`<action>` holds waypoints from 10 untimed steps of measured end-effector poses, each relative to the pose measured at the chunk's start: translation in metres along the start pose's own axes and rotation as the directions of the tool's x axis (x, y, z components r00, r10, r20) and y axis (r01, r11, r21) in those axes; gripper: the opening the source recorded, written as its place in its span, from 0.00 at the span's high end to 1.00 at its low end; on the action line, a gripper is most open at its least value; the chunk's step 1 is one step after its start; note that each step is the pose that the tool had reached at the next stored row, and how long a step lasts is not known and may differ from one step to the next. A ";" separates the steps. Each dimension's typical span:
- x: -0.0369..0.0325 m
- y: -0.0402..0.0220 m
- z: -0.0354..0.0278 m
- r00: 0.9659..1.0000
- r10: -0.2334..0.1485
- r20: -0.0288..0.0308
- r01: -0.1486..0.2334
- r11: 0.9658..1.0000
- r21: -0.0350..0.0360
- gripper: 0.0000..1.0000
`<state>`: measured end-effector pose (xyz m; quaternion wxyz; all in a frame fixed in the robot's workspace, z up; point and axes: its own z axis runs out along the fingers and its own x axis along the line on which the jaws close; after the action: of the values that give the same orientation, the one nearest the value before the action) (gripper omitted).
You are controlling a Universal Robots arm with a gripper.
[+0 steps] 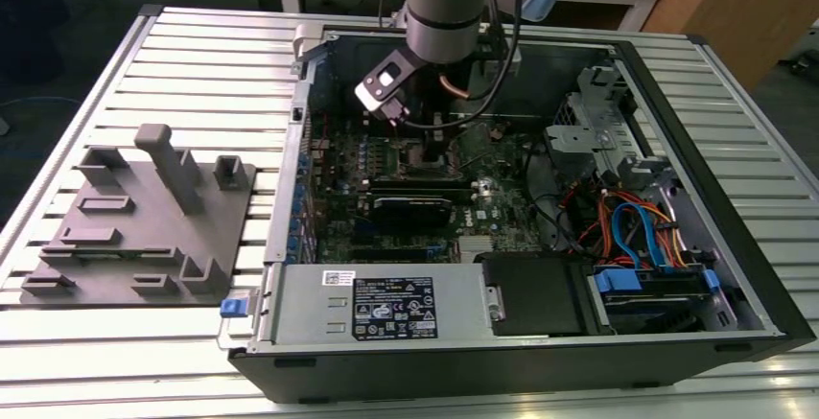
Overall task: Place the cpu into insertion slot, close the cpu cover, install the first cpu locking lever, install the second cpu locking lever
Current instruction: 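Place the cpu into insertion slot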
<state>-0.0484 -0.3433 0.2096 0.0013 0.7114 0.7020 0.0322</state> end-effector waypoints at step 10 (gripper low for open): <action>0.0002 0.0002 -0.0023 1.000 0.000 0.000 0.000 1.000 0.000 0.89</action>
<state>-0.0483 -0.3433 0.2119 0.0013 0.7114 0.7020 0.0324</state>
